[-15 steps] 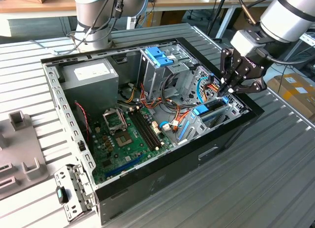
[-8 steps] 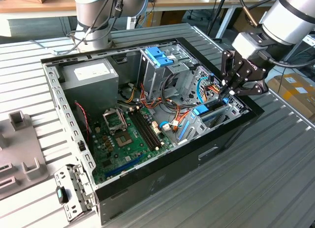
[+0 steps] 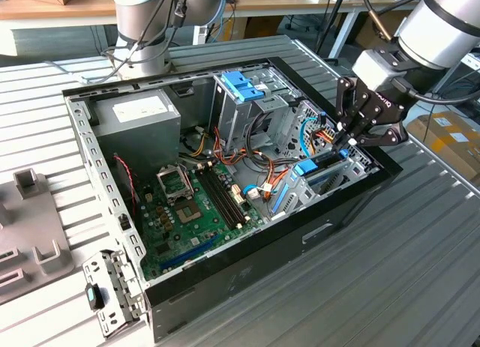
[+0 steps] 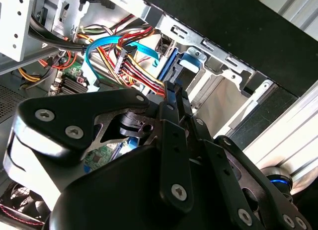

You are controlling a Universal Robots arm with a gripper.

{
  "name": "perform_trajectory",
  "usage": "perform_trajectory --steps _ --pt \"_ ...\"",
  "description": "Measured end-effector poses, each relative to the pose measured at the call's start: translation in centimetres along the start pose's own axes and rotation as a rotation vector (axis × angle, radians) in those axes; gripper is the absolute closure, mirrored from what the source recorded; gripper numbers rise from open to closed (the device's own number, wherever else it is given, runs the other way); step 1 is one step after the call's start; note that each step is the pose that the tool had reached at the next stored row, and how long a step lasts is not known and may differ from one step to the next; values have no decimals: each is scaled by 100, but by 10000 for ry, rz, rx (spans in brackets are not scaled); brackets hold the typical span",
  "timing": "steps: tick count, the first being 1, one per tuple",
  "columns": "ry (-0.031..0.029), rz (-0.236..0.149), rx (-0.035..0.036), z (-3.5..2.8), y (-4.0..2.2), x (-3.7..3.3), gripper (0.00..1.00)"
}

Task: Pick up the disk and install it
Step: 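Insert the first disk wire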

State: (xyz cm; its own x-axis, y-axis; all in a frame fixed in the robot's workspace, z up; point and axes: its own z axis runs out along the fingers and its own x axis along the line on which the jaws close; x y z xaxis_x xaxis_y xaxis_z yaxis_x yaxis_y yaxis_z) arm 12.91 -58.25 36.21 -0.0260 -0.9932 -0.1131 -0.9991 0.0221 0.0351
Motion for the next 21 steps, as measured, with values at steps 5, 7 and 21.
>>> perform_trajectory --steps 5,7,21 --pt "0 0 0 1 12 1 83" --pt "0 0 0 1 16 1 83" --pt "4 -98 -11 18 39 3 83"
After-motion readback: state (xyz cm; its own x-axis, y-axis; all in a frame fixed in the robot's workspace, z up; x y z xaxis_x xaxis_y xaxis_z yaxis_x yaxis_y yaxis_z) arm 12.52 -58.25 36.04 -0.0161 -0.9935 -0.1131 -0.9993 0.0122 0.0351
